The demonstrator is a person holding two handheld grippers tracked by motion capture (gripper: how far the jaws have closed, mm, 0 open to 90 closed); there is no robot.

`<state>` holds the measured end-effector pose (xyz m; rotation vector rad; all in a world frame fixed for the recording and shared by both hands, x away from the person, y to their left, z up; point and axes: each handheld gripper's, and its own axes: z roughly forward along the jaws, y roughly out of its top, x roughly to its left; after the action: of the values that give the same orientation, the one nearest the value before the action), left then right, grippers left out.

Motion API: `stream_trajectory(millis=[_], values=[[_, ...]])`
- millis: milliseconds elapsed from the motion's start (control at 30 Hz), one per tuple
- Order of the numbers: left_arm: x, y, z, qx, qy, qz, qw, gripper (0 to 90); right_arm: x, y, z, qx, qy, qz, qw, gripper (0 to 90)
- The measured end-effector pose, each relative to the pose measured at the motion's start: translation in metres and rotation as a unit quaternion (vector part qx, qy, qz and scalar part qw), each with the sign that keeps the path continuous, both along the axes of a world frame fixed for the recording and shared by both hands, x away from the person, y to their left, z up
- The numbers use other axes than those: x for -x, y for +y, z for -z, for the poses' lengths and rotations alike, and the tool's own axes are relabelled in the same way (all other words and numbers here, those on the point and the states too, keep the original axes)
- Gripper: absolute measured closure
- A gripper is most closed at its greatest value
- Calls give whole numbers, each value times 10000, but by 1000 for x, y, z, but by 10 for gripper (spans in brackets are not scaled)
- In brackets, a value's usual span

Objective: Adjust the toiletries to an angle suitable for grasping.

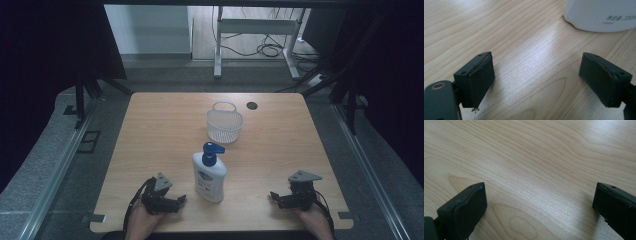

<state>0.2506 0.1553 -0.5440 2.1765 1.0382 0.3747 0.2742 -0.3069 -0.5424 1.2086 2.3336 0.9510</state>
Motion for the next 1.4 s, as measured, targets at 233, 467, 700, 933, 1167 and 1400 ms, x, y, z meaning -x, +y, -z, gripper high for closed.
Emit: stream_trajectory(millis=[233, 467, 700, 933, 1167, 1400], values=[[0, 0, 0, -2, 1, 0, 10000, 124, 0, 0, 0, 1, -1, -6, 10000, 0], [-2, -1, 0, 11, -10, -16, 10000, 124, 0, 0, 0, -2, 2, -12, 10000, 0], [-2, -1, 0, 9, -11, -16, 10000, 124, 0, 0, 0, -1, 2, -12, 10000, 0], [-2, -1, 0, 10, -10, -10, 10000, 124, 0, 0, 0, 2, -3, -15, 10000, 0], [-4, -1, -3, 27, 110, -52, 9999, 142, 0, 0, 0, -2, 3, -11, 10000, 0], [-6, -6, -9, 148, 205, -34, 9997, 302, 0, 0, 0, -3, 4, -11, 10000, 0]])
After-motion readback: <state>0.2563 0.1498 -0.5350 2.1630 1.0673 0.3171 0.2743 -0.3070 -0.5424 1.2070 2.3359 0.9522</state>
